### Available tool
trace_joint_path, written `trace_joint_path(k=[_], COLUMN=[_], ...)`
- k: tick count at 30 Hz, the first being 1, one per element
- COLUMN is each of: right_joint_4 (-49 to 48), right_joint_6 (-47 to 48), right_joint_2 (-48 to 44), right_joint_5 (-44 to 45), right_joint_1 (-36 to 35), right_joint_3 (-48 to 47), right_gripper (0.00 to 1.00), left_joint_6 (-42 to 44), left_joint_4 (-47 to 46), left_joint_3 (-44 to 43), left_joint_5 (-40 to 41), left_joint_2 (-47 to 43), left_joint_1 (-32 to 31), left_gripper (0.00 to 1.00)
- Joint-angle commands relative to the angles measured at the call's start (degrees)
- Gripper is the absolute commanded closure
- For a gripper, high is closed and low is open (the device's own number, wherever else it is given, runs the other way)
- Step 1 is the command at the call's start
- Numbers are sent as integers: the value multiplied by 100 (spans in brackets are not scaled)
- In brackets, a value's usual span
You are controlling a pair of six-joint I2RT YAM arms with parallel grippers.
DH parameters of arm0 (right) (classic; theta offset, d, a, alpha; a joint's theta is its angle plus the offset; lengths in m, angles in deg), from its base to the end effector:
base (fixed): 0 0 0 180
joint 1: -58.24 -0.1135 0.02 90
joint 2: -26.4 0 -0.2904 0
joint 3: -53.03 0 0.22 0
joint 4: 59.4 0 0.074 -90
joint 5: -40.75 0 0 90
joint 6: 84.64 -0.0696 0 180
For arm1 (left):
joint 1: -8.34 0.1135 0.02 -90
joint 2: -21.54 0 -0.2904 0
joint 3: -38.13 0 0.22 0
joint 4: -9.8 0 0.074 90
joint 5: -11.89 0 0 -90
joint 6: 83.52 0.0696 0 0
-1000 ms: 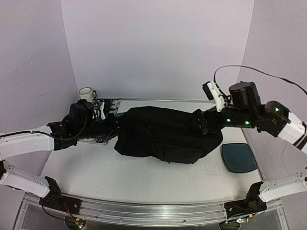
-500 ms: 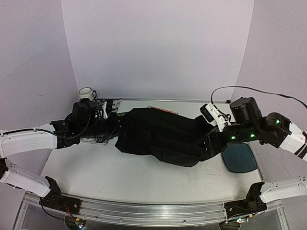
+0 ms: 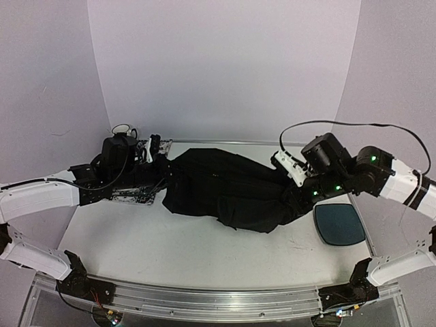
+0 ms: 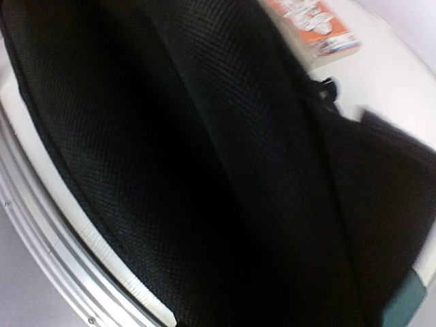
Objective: Pack the student bag
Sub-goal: Pick up the student bag from the center of the board, then adjust the student bag at the center of the board.
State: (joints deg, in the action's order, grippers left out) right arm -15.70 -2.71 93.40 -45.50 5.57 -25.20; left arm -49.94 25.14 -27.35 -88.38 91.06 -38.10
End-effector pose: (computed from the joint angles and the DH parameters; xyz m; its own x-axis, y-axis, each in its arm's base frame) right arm 0.1512 0.1907 0.3466 -0.4290 -0.3316 -0.8402 -0.7068 0.7025 0.0837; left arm 0.1786 -0.2058 0.3228 -0.8171 -0.3304 -0.4725 0.2680 0.5080 -0.8186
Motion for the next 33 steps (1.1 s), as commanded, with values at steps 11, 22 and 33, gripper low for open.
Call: trace_joint_path(k=[11, 22, 33], right_joint_4=[1741, 1154, 77], right_joint_6=[930, 641, 188], right_joint_2=[1787, 3650, 3882], right_joint_5=[1877, 1440, 80], right_joint_1=[199, 1000, 985], right_joint_3=[-4619, -4543, -4199], right_gripper=[100, 85, 41], left_joint_6=[59, -257, -118], left_joint_4=[364, -126, 210], left_joint_3=[-387, 379, 789], left_joint_5=[-1970, -2190, -624], left_joint_2=[-72, 79, 617], left_joint_1=[-223, -850, -853], left_gripper=[100, 99, 85])
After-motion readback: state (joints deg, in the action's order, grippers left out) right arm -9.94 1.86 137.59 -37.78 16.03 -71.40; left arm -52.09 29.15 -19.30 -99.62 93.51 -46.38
